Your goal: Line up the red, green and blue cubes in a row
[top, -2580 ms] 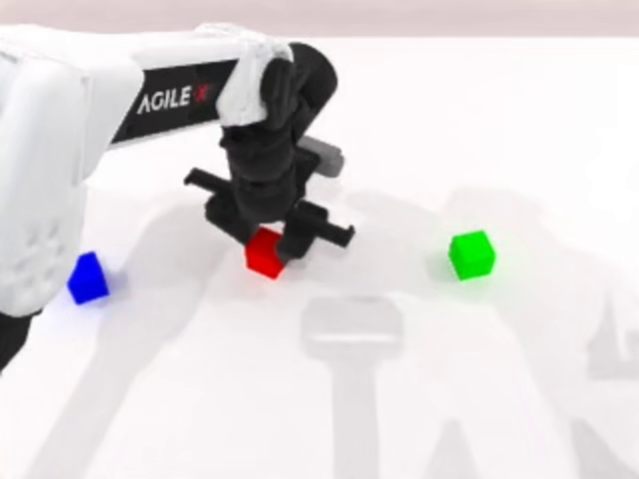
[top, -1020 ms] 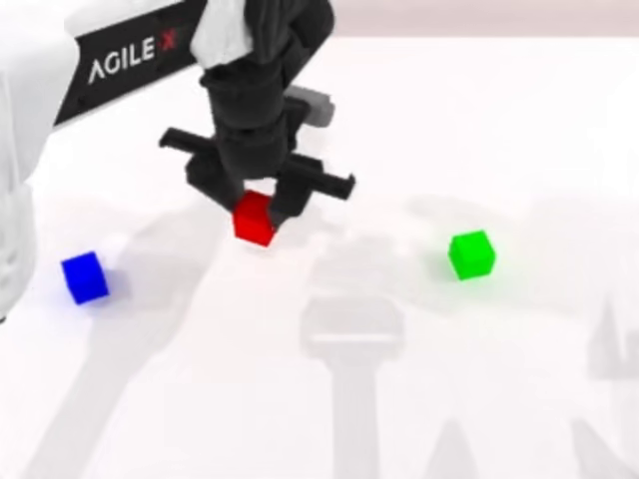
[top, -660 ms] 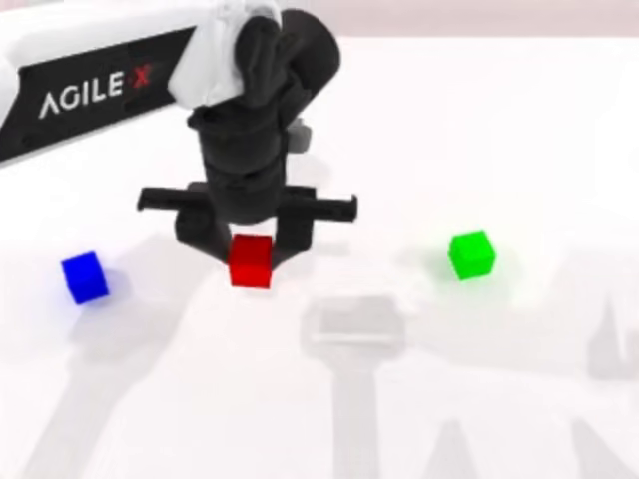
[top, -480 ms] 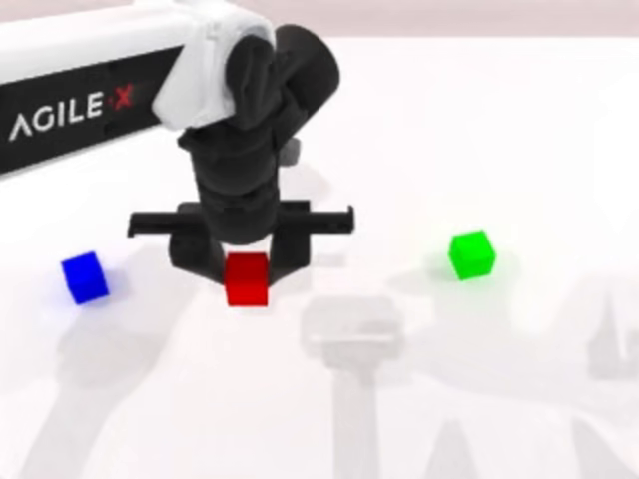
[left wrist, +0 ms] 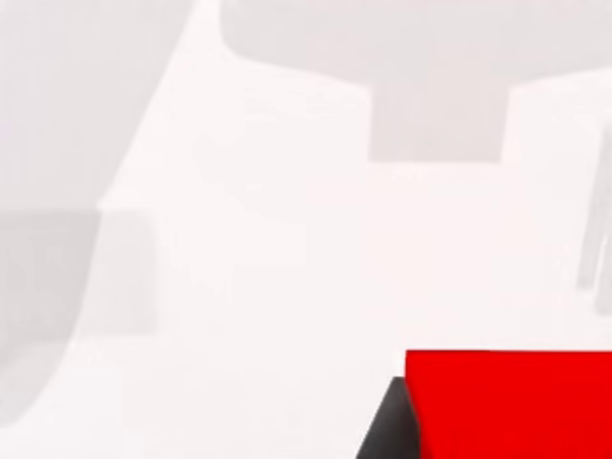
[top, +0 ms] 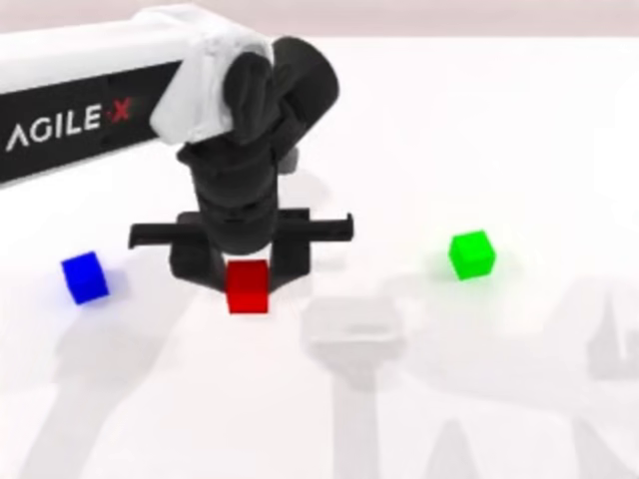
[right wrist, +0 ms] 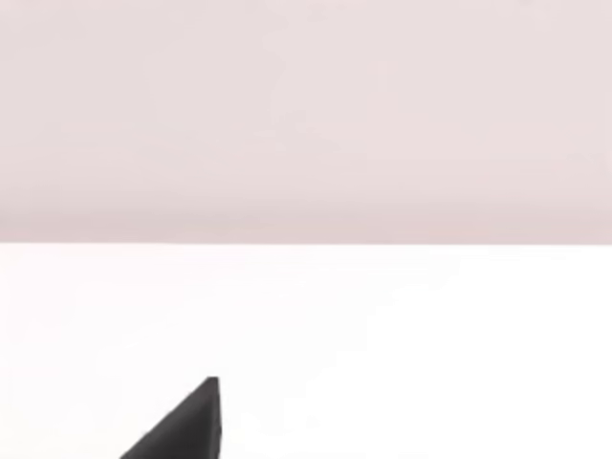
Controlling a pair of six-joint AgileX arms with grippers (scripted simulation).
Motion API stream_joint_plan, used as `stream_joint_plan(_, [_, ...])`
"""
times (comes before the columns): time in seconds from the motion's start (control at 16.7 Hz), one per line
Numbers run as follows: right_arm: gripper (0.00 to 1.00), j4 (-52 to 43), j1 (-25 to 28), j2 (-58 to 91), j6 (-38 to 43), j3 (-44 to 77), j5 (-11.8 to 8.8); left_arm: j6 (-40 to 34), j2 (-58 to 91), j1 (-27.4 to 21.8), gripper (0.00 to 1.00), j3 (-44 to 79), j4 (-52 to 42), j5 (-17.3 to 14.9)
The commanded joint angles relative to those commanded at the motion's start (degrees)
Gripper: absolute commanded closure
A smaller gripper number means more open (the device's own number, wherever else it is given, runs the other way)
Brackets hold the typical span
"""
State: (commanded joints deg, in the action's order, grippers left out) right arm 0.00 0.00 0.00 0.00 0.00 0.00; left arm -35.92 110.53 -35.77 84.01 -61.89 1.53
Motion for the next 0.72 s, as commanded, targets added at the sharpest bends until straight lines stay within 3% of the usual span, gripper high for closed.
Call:
stream_joint_plan(0.36, [0.0,0.0,0.0,0.0,0.0,0.0,0.0,0.07,3.39,-0.19,1.0,-8.02,11.65,-0.06])
stream_joint_plan(0.66, [0.0,0.0,0.0,0.0,0.0,0.0,0.0,0.09,3.75,-0.26,1.0,-8.8,12.66,-0.07])
stream_joint_plan(0.72, [0.0,0.0,0.0,0.0,0.0,0.0,0.0,0.09,3.75,-0.26,0.92,-8.8,12.66,-0.07])
